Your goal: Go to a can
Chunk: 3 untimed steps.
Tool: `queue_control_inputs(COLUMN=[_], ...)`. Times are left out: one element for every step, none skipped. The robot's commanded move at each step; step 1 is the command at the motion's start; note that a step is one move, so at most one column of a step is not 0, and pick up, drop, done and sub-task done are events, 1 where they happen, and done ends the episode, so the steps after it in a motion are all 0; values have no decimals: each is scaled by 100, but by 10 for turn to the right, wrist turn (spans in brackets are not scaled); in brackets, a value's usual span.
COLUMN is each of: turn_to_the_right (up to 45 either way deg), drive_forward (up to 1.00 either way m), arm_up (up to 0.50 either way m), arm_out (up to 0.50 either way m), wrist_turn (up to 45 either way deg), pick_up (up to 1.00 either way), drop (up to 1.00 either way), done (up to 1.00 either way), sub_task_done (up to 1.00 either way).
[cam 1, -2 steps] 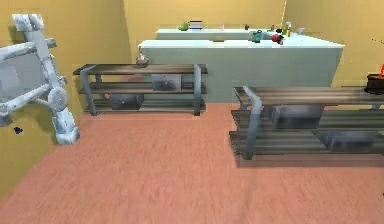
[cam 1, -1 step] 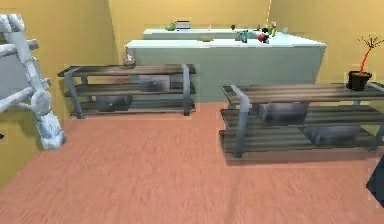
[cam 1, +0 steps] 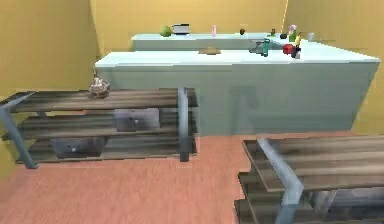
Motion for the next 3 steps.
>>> queue_control_inputs(turn_to_the_right=[0, 0, 360], drive_forward=[100, 30, 0], arm_up=[0, 0, 0], arm_out=[0, 0, 0], wrist_turn=[0, 0, 0], pick_up=[0, 0, 0], drop=[0, 0, 0], done=[0, 0, 0], sub_task_done=[0, 0, 0])
